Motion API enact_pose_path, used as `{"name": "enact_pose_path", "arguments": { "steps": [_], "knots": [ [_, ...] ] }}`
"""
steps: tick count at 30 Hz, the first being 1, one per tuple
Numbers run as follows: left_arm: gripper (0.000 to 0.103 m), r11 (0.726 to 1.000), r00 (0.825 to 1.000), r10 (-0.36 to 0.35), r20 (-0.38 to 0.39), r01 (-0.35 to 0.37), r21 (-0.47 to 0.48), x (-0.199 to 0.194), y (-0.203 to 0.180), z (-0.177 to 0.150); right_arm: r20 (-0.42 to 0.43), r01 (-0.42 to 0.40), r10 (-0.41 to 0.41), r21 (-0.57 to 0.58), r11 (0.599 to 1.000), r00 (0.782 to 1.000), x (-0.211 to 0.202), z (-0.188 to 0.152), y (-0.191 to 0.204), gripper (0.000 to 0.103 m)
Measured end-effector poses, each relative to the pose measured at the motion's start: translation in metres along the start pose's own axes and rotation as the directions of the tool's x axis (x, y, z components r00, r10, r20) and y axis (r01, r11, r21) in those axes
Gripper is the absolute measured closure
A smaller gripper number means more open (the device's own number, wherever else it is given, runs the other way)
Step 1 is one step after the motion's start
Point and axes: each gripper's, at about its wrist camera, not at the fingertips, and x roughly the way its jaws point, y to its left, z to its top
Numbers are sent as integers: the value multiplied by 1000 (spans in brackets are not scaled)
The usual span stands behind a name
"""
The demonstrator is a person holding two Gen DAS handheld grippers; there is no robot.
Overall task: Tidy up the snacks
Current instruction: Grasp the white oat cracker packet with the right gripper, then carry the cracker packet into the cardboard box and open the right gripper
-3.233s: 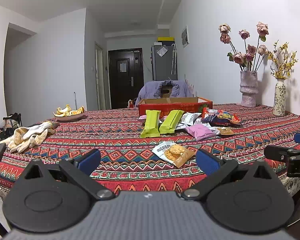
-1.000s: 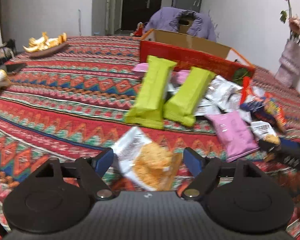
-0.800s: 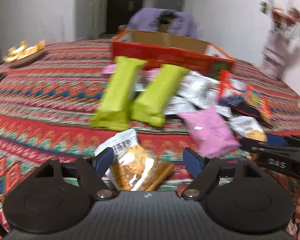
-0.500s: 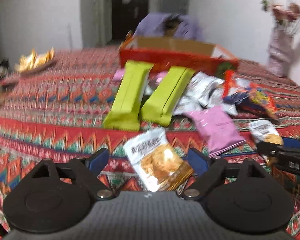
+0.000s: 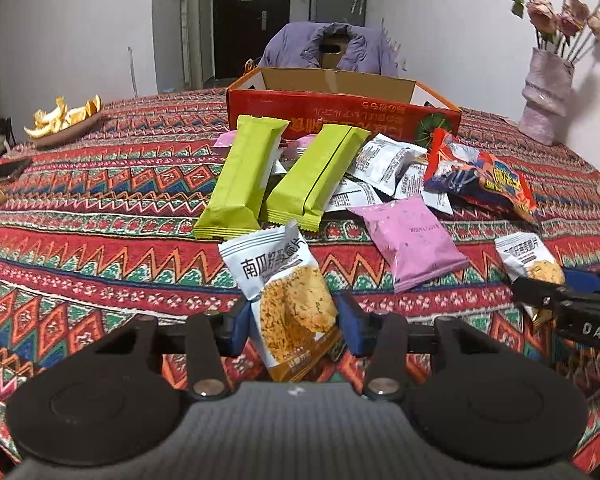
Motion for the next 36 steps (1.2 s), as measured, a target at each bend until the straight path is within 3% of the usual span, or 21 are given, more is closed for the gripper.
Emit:
{"name": "enact_pose_path", "arguments": {
  "steps": [6,9,13,20,25,29,33,36],
  "knots": [
    [59,1000,999,-25,47,24,17,-16,3,3,41,-12,11,19,1000,999,-18,1,3,56],
    [59,997,995,-68,78,66,27,-27,15,21,77,-34,31,43,999,997,-30,13,0,56],
    [59,989,983,-143,113,137,61,-30,39,71,147,-114,102,77,990,984,-44,53,-8,56],
    [59,967,956,-249,153,237,94,-5,69,193,221,-196,176,73,978,959,-35,159,-26,56],
    [59,952,948,-295,120,281,122,53,72,267,191,-176,154,103,979,970,27,241,-48,56],
    [59,955,959,-273,71,262,140,126,64,315,110,-120,107,125,985,988,108,292,-60,56],
    [59,961,969,-246,-12,245,129,210,57,340,6,-18,17,144,989,1000,210,319,-69,56],
    [59,963,971,-232,-58,238,128,268,50,347,-76,77,-69,112,991,995,279,322,-74,56]
  ]
}}
